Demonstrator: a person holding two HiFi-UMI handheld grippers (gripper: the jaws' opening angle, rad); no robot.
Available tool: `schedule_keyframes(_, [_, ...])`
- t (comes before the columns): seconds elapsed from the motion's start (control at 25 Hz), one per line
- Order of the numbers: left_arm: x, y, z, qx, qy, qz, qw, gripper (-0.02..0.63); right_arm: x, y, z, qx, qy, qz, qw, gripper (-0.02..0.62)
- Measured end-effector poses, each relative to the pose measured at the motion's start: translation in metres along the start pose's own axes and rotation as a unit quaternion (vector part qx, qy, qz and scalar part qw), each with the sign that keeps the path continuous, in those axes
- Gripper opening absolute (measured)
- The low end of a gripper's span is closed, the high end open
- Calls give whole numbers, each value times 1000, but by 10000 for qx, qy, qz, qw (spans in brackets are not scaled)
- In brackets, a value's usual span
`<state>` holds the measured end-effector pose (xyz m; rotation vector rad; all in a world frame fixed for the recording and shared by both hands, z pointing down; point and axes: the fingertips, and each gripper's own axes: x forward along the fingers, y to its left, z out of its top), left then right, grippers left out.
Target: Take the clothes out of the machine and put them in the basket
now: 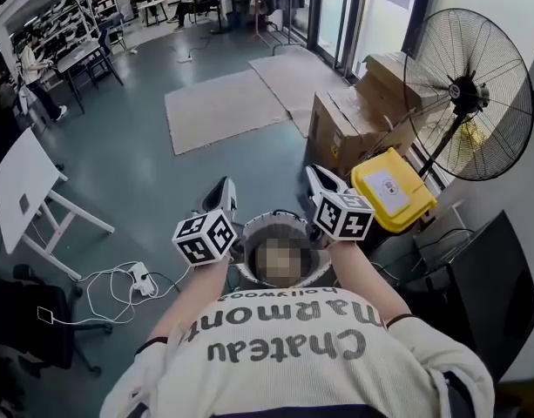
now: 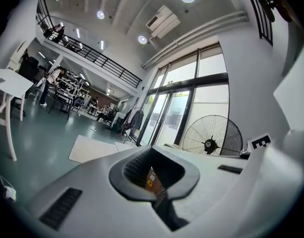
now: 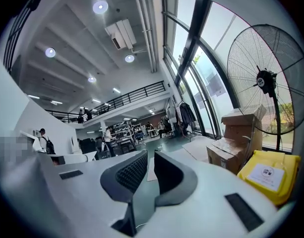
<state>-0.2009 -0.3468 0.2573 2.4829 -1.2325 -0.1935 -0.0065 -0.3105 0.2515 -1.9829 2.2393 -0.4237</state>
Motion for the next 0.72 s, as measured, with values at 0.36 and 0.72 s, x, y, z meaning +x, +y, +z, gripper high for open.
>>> schedule_keyframes(0.36, [-3,6,-2,-38,11,31,10000,8,-2,0,-7,88,68,-77,9999,64])
schedule_keyframes(0.72, [-4,11,-1,-61,-1,-24,10000,8,1,8,-7,34,47,-88,9999,64])
